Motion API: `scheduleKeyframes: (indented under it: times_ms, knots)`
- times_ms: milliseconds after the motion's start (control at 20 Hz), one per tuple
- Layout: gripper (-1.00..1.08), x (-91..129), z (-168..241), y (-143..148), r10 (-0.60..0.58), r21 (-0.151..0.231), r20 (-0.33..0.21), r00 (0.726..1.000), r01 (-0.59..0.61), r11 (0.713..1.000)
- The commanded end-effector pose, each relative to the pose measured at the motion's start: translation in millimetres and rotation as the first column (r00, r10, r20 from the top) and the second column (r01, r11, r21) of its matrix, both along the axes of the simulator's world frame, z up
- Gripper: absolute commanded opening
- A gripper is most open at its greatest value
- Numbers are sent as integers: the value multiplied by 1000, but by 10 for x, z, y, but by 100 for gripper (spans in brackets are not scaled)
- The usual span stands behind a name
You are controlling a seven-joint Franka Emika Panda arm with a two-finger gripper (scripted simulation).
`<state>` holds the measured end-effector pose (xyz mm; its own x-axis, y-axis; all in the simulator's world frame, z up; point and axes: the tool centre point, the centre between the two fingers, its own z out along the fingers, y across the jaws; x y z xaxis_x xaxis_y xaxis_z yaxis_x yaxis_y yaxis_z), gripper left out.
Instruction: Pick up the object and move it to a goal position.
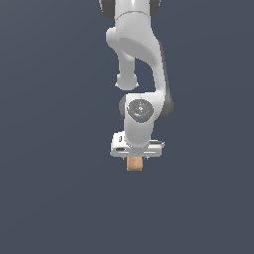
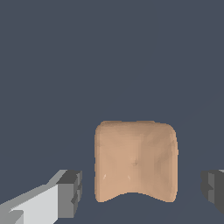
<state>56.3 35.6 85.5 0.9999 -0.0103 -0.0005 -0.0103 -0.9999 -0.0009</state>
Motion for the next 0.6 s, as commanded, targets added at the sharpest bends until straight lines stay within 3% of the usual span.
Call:
scheduleKeyframes:
  times_ms: [0, 550]
  knots:
    - [100, -4, -84, 0, 0, 0, -1, 1000, 0, 1000]
    - [100, 6, -458, 0, 0, -1, 0, 1000, 0, 1000]
